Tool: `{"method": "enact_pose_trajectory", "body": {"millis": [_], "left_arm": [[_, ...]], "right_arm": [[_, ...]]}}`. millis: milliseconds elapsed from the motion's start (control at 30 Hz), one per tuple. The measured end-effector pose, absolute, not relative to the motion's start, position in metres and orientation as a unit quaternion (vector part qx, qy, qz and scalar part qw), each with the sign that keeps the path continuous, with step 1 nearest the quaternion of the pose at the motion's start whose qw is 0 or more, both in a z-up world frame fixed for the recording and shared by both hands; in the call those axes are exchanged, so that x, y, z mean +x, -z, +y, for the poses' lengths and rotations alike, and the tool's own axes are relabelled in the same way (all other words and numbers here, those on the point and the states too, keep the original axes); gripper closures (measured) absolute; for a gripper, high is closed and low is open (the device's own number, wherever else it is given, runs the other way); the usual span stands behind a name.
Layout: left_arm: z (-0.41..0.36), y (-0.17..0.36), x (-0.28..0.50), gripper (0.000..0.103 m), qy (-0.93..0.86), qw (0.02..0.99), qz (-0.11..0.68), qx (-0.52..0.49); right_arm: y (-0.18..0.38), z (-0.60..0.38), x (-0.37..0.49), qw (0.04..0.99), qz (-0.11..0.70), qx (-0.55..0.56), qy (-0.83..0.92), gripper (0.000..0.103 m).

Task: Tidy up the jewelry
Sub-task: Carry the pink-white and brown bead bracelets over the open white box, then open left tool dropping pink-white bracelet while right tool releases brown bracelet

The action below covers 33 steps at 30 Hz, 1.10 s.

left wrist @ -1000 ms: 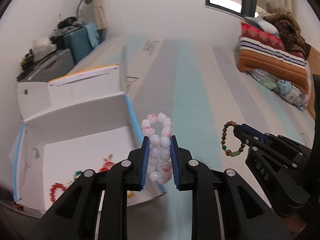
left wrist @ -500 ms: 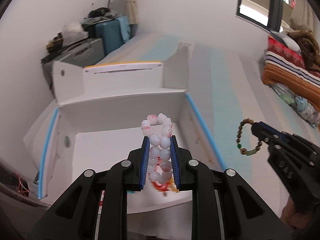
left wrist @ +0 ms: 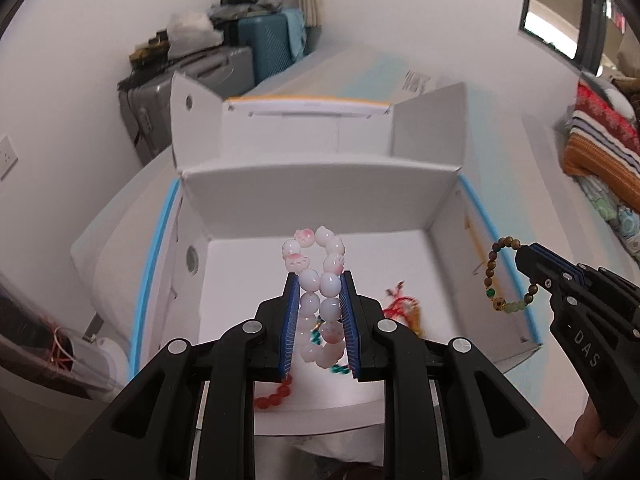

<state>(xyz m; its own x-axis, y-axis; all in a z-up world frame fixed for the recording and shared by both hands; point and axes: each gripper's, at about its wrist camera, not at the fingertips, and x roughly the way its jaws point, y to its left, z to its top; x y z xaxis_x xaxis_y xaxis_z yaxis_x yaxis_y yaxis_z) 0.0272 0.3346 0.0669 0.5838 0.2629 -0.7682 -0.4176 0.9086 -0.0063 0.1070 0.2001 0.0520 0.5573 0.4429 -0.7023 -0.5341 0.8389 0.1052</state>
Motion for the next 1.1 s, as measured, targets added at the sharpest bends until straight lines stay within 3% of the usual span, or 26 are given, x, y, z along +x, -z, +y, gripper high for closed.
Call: {"method": "enact_pose_trajectory", "body": {"millis": [567, 1100], "left_arm": [[0.379, -0.007, 0.062, 0.083, -0.205, 0.815, 0.53, -0.111], [0.393, 0.014, 0.068, 0.082, -0.21, 0.801, 0.544, -0.134]], "right_arm": [[0.016, 0.266, 0.142, 0.794, 0.53, -0.125, -0.27, 0.096], [0.049, 0.274, 0.149, 0.772, 0.566, -0.129, -0.258, 0.093]]}}
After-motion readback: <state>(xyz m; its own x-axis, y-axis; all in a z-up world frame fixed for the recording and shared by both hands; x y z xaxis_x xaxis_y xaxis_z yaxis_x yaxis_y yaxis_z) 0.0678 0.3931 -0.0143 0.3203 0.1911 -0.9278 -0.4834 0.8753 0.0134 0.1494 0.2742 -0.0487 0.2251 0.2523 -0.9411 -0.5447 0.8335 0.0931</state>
